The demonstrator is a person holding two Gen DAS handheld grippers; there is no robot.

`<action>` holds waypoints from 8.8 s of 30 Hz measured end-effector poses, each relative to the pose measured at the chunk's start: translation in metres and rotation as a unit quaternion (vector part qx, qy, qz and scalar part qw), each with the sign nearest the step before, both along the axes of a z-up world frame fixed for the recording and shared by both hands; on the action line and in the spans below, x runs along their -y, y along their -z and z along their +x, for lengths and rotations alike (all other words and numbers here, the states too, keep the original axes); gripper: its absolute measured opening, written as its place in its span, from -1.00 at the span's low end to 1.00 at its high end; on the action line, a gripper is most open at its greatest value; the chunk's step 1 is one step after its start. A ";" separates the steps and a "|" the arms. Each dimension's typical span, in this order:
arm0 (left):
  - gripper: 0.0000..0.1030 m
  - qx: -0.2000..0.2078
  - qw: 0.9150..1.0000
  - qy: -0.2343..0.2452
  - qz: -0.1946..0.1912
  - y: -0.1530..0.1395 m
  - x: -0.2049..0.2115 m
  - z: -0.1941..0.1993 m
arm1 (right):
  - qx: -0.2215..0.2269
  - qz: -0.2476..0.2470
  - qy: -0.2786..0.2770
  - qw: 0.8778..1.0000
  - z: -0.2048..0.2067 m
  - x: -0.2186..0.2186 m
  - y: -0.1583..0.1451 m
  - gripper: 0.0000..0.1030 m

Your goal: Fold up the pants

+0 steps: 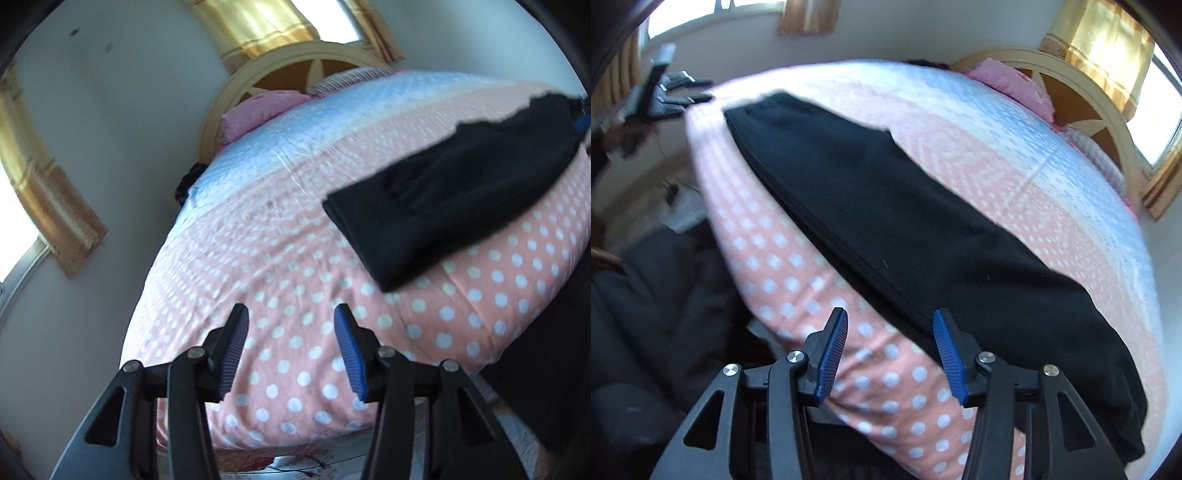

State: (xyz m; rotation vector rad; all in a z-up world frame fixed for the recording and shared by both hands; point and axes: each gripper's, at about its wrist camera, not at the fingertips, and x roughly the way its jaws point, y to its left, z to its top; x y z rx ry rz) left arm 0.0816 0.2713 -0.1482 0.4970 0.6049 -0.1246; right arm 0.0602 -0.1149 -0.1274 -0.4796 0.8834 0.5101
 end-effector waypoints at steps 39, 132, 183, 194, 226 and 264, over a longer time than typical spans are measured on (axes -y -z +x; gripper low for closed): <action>0.42 -0.032 0.987 0.063 -0.144 0.028 0.105 0.036 | -0.212 0.272 0.159 0.925 0.250 -0.091 0.052 -0.85; -0.85 -0.115 0.914 0.388 -0.022 -0.011 0.424 -0.007 | 0.020 0.435 0.508 0.744 0.005 0.385 0.028 -0.92; -0.45 -0.106 0.898 0.427 0.022 0.001 0.443 -0.013 | 0.008 0.415 0.529 0.741 -0.045 0.390 0.040 -0.92; -0.91 -0.079 0.904 0.421 -0.011 -0.028 0.434 -0.017 | 0.024 0.391 0.535 0.749 -0.054 0.391 0.031 -0.93; -0.97 -0.079 0.908 0.410 -0.042 -0.020 0.417 -0.012 | 0.078 0.395 0.546 0.735 -0.084 0.417 0.002 -0.89; -0.90 -0.087 0.896 0.433 -0.039 -0.030 0.422 -0.011 | 0.031 0.361 0.580 0.730 -0.081 0.416 0.031 -0.89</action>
